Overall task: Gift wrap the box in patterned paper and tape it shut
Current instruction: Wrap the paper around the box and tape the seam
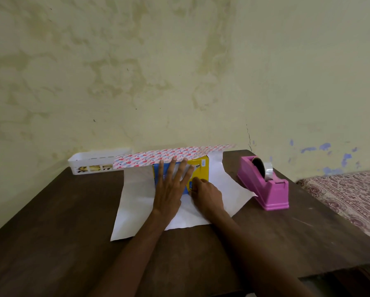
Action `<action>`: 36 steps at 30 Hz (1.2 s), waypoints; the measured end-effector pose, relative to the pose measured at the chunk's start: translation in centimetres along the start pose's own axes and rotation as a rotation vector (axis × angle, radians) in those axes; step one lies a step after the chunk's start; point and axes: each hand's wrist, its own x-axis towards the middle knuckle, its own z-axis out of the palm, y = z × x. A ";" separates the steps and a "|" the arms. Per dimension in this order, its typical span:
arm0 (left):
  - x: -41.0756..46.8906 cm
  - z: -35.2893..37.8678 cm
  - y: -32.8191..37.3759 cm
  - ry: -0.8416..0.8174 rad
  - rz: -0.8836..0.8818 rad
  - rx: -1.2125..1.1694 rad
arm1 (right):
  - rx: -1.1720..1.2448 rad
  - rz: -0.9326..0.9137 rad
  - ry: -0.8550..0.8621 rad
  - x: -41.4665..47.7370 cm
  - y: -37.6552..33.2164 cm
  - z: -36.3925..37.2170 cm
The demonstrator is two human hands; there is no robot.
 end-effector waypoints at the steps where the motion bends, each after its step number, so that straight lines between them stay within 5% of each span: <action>1: 0.1 -0.1 0.1 0.006 0.014 0.006 | -0.002 0.001 0.005 0.0 0.0 0.0; 16: 1.3 -0.9 2.6 -0.016 -0.147 -0.064 | 0.054 0.005 0.013 0.1 0.2 0.3; 24: 1.2 -1.5 3.6 -0.104 -0.190 0.018 | 0.121 -0.017 -0.210 0.0 2.4 -3.3; 30: 0.7 -0.5 4.7 -0.049 -0.214 0.026 | 0.095 0.107 0.199 -1.1 4.6 -9.7; 36: 0.3 -0.7 4.5 -0.043 -0.211 0.020 | -0.277 0.397 0.372 -2.9 8.0 -14.1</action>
